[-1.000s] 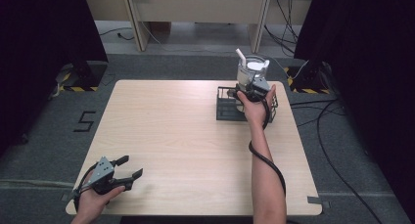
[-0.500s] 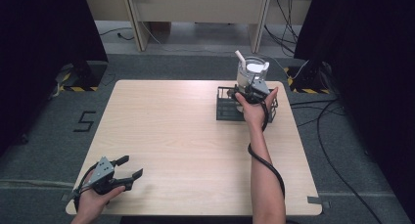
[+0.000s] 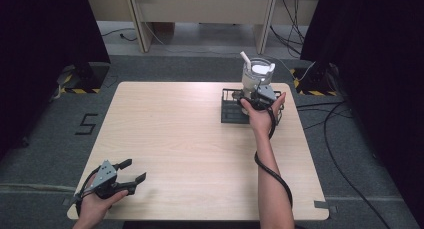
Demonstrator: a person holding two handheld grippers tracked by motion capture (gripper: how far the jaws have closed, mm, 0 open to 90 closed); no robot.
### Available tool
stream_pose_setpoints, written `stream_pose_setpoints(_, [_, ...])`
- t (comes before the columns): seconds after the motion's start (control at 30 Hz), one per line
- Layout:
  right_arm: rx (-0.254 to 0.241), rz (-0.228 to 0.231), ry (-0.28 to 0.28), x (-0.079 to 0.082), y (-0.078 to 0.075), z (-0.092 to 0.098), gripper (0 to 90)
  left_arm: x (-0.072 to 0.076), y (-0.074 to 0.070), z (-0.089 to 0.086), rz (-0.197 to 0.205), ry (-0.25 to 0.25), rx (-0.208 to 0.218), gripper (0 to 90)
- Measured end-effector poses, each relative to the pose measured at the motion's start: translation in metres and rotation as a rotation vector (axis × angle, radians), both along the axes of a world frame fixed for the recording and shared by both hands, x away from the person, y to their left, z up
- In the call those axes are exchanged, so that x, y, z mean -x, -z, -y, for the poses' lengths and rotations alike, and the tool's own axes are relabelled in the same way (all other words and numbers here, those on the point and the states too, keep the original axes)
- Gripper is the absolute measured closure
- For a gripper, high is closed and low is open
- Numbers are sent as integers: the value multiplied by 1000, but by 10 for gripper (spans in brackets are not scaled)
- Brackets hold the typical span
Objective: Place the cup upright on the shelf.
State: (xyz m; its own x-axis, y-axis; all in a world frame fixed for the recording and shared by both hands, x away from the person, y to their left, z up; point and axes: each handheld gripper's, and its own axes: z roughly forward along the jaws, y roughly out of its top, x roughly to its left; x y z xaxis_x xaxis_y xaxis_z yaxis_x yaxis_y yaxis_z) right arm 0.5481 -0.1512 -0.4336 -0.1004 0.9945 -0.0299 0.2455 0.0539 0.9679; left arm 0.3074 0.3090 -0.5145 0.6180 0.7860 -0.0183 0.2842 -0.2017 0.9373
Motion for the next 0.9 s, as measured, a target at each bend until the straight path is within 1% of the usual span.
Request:
stream_pose_setpoints(0.33, [-12, -6, -7, 12, -4, 2, 62, 0, -1, 0, 4, 0, 1, 220])
stream_pose_setpoints(0.5, [-23, 0, -9, 21, -7, 4, 63, 1, -1, 0, 4, -1, 0, 220])
stream_pose_setpoints(0.9, [-37, -16, -27, 35, -7, 8, 77, 1, -1, 0, 5, -5, -3, 219])
